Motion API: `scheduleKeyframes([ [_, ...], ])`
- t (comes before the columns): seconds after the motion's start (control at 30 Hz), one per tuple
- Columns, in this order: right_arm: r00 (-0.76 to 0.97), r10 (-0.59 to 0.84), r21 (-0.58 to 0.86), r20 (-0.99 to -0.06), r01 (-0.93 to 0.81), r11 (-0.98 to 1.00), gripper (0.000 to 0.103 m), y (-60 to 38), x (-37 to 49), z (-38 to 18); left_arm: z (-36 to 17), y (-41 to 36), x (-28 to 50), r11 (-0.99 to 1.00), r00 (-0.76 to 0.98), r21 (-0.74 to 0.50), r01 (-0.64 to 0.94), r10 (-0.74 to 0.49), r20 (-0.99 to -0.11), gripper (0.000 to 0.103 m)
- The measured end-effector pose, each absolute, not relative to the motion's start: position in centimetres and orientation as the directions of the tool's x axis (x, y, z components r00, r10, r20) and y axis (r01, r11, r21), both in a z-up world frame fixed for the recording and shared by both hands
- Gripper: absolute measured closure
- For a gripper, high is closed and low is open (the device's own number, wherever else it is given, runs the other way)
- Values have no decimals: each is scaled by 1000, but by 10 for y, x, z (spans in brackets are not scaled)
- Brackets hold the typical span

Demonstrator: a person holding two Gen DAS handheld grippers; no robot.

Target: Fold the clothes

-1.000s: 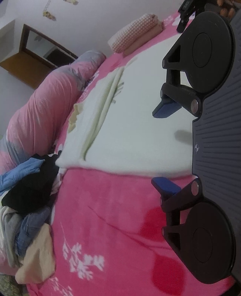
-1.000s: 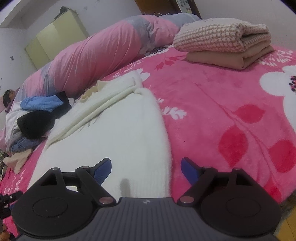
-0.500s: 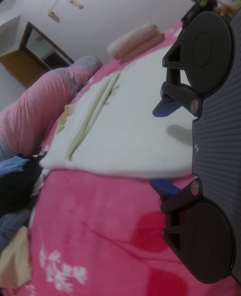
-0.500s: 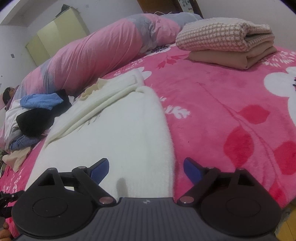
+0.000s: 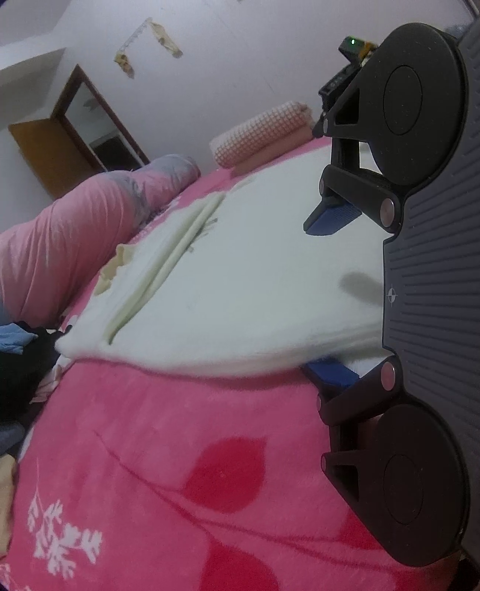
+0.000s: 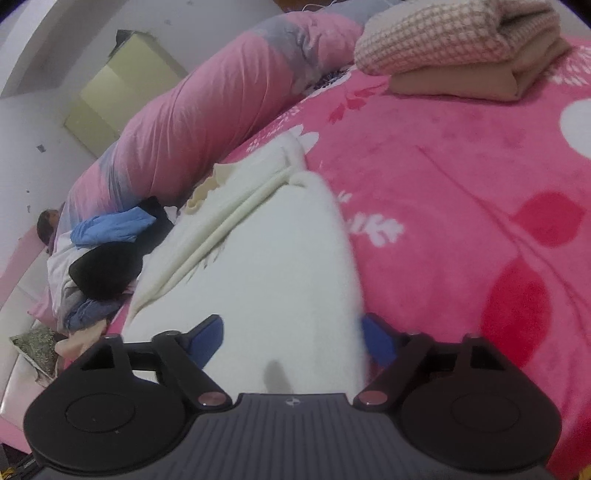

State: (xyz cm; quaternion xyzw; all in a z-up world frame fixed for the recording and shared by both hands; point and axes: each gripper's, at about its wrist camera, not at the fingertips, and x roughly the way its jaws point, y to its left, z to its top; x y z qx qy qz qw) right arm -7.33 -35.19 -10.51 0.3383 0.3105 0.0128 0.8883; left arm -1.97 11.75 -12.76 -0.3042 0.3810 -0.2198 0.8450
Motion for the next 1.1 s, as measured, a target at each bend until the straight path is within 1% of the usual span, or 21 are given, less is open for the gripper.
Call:
scheduleKeyframes([
  [0.1,802,273,647,-532,177,742,29,-357,-80,-107,-128,118,-24,714,617,-686,143,-606,-502,38],
  [0.2,794,329,693,-511,154,704,33,-357,-97,-105,-132,125,-30,646,600,-747,156,-663,-448,43],
  [0.27,786,376,733,-491,140,666,39,-357,-104,-105,-136,127,-34,615,589,-771,163,-688,-424,44],
  [0.33,775,424,773,-468,126,622,43,-357,-106,-107,-138,126,-34,618,582,-771,155,-688,-434,45],
  [0.43,773,406,764,-488,153,626,47,-356,-96,-109,-140,123,-28,618,582,-777,122,-679,-448,45],
  [0.5,777,409,777,-478,157,610,50,-355,-89,-112,-139,121,-26,620,586,-778,102,-669,-457,46],
  [0.63,767,397,758,-504,173,629,63,-348,-92,-114,-139,121,-34,631,597,-771,88,-652,-466,49],
  [0.77,745,434,778,-507,179,602,74,-345,-106,-126,-137,118,-41,652,601,-751,106,-644,-474,49],
  [0.9,756,444,804,-481,178,568,76,-345,-105,-132,-130,101,-39,670,576,-727,150,-657,-486,50],
  [0.97,758,449,806,-473,167,568,76,-342,-102,-132,-126,89,-41,707,574,-684,179,-640,-511,50],
  [1.03,761,438,798,-479,168,579,77,-340,-102,-133,-126,82,-43,744,582,-644,179,-608,-540,50],
  [1.1,766,432,798,-476,170,578,78,-341,-103,-136,-127,82,-42,741,586,-654,152,-601,-543,50],
])
